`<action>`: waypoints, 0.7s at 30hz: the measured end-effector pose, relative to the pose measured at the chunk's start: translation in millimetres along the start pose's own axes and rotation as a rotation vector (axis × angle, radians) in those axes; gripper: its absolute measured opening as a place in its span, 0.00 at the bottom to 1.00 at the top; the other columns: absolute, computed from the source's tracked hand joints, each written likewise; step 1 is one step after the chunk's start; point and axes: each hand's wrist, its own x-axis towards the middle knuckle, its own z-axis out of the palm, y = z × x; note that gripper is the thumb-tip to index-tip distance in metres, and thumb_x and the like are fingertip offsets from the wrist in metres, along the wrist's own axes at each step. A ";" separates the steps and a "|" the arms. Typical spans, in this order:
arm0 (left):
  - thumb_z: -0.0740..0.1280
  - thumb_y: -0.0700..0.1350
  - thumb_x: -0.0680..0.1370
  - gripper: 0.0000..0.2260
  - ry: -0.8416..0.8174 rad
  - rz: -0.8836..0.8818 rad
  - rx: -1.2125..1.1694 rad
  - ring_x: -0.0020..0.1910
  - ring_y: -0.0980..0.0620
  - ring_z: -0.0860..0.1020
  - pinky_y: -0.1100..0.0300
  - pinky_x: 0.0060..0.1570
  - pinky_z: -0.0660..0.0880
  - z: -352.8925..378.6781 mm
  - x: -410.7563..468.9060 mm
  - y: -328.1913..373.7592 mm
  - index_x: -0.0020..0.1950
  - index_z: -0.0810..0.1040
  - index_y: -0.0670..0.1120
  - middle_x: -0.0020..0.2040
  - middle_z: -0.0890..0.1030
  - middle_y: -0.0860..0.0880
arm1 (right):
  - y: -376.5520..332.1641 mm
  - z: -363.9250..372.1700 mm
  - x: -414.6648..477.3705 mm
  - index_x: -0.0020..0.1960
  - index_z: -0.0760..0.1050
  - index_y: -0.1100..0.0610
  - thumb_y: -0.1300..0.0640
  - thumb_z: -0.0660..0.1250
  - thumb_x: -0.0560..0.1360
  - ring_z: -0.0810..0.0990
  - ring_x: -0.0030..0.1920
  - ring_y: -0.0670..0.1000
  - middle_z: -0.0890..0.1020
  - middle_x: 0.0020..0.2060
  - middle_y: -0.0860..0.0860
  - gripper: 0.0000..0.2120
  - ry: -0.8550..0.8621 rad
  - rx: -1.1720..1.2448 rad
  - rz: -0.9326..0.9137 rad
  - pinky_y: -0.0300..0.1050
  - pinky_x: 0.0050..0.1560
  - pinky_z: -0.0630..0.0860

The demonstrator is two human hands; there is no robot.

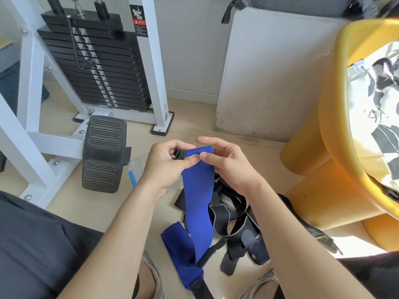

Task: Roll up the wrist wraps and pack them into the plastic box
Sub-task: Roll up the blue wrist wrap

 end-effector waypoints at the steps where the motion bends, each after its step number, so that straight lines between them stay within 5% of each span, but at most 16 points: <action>1: 0.83 0.40 0.74 0.10 -0.025 0.012 -0.014 0.46 0.47 0.88 0.53 0.42 0.86 -0.8 0.0 0.6 0.47 0.90 0.56 0.48 0.90 0.45 | -0.5 -2.3 -0.2 0.65 0.85 0.53 0.59 0.74 0.81 0.85 0.60 0.68 0.85 0.58 0.69 0.13 -0.033 0.006 0.008 0.66 0.64 0.80; 4: 0.76 0.43 0.82 0.02 -0.072 -0.017 -0.140 0.46 0.46 0.90 0.56 0.40 0.84 -3.8 0.5 4.7 0.52 0.89 0.49 0.48 0.90 0.45 | -2.6 -7.5 -0.9 0.61 0.84 0.59 0.55 0.71 0.85 0.89 0.55 0.62 0.89 0.54 0.62 0.09 -0.062 -0.127 0.012 0.62 0.55 0.84; 8: 0.63 0.40 0.88 0.07 0.005 -0.153 -0.310 0.48 0.40 0.90 0.53 0.41 0.86 -2.6 4.7 6.2 0.63 0.81 0.44 0.55 0.89 0.39 | -8.2 -8.5 -0.2 0.59 0.86 0.55 0.56 0.72 0.84 0.89 0.46 0.53 0.90 0.48 0.56 0.06 0.040 -0.178 0.000 0.47 0.39 0.83; 12: 0.57 0.31 0.84 0.26 0.019 0.013 0.180 0.58 0.47 0.86 0.51 0.54 0.84 -3.8 6.3 4.3 0.73 0.76 0.56 0.65 0.82 0.52 | -4.4 -6.9 -0.8 0.57 0.88 0.53 0.58 0.74 0.82 0.89 0.44 0.54 0.90 0.47 0.57 0.06 0.048 -0.196 -0.009 0.47 0.37 0.83; 15: 0.57 0.34 0.81 0.25 -0.055 0.120 0.516 0.55 0.58 0.82 0.56 0.52 0.79 -4.3 5.6 9.6 0.60 0.86 0.60 0.54 0.86 0.61 | -1.1 -5.2 -2.0 0.58 0.88 0.53 0.60 0.74 0.83 0.89 0.45 0.54 0.90 0.47 0.57 0.07 0.049 -0.215 -0.025 0.48 0.37 0.83; 18: 0.61 0.47 0.79 0.16 -0.087 -0.017 0.280 0.43 0.50 0.86 0.48 0.51 0.86 -1.9 1.1 16.4 0.49 0.89 0.54 0.40 0.87 0.55 | 0.7 -5.8 -2.1 0.61 0.87 0.55 0.61 0.74 0.83 0.89 0.44 0.51 0.91 0.48 0.55 0.09 0.093 -0.223 -0.059 0.46 0.38 0.83; 21: 0.63 0.53 0.84 0.15 -0.108 -0.142 0.056 0.42 0.44 0.89 0.47 0.44 0.88 -3.8 1.3 15.0 0.49 0.88 0.50 0.42 0.89 0.49 | 2.0 -4.5 -2.8 0.62 0.86 0.54 0.61 0.74 0.83 0.90 0.47 0.53 0.91 0.50 0.55 0.09 0.066 -0.196 -0.062 0.50 0.40 0.85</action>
